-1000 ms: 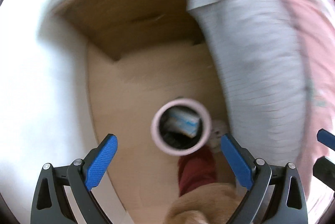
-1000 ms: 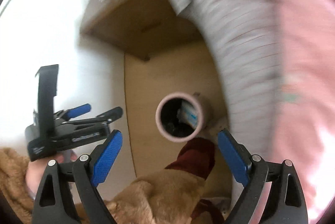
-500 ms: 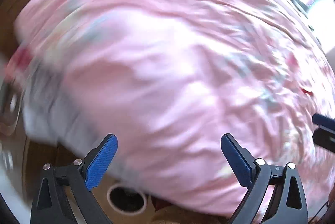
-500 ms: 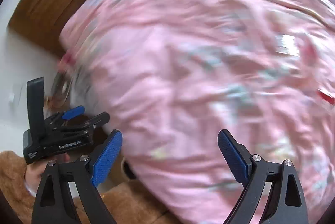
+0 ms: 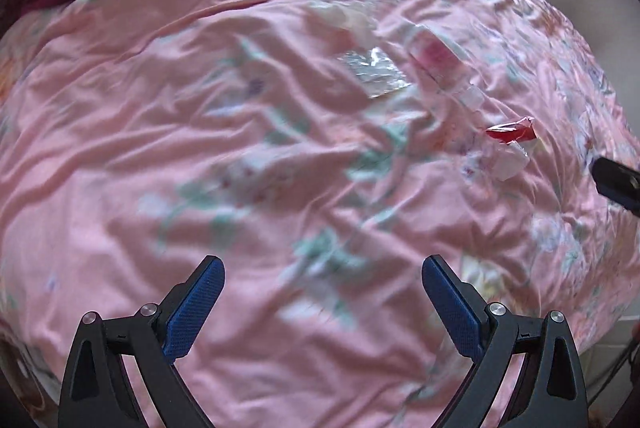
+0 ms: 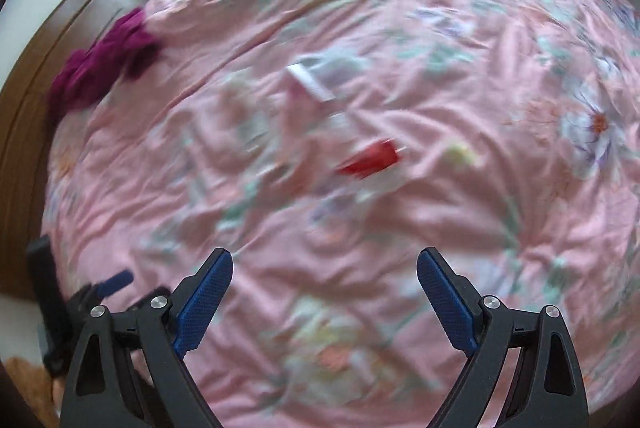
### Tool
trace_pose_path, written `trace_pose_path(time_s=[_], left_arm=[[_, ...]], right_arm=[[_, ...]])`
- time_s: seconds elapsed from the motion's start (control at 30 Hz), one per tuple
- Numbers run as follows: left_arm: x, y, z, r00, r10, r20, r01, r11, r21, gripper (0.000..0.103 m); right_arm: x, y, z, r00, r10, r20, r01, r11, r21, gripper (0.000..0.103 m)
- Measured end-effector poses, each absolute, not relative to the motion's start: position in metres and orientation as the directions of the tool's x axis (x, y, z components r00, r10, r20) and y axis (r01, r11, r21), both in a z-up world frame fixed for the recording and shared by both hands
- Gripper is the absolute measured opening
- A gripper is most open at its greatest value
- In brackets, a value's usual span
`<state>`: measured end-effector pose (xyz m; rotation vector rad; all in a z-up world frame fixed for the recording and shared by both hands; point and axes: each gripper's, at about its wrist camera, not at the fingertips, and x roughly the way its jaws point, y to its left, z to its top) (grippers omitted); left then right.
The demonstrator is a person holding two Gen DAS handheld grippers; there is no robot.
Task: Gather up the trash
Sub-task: 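Move both open tools back over the bed, then grasp the clear plastic strip with left tool while right tool grasps red-and-clear wrapper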
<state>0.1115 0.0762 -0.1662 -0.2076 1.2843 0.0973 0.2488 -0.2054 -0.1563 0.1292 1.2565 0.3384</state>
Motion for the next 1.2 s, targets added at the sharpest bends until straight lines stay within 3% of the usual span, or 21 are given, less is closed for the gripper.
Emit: trace_pose_path(time_s=[0.47,0.53,0.57,0.63,0.67,1.2], left_arm=[[0.165,0.079,-0.215,0.216,-0.073,-0.974,-0.287,0.948,-0.135,0.099],[0.173,0.082,-0.222,0.202,-0.079,-0.976,-0.285,0.949,-0.135,0.099],[0.176,0.082,-0.224,0.197,-0.079,-0.977,-0.282,0.95,-0.134,0.099],[0.187,0.085,-0.228,0.195,-0.087,-0.977,-0.273,0.952,-0.139,0.099],[0.19,0.085,-0.229,0.195,-0.089,-0.977,-0.27,0.953,-0.14,0.099],[0.269,0.086,-0.245,0.215,-0.173,-0.961,-0.34,0.909,-0.24,0.099]], right_arm=[[0.346,-0.185,-0.254,0.137,0.203,-0.97,-0.184,0.967,0.177,0.092],[0.349,-0.182,-0.269,0.104,0.219,-0.97,-0.171,0.965,0.199,0.078],[0.349,-0.182,-0.271,0.105,0.234,-0.967,-0.161,0.963,0.216,0.056],[0.348,-0.185,-0.271,0.115,0.288,-0.951,-0.145,0.952,0.271,0.053],[0.347,-0.185,-0.271,0.106,0.328,-0.939,-0.149,0.939,0.311,0.046],[0.325,-0.193,-0.246,0.092,0.437,-0.895,-0.183,0.891,0.416,0.043]])
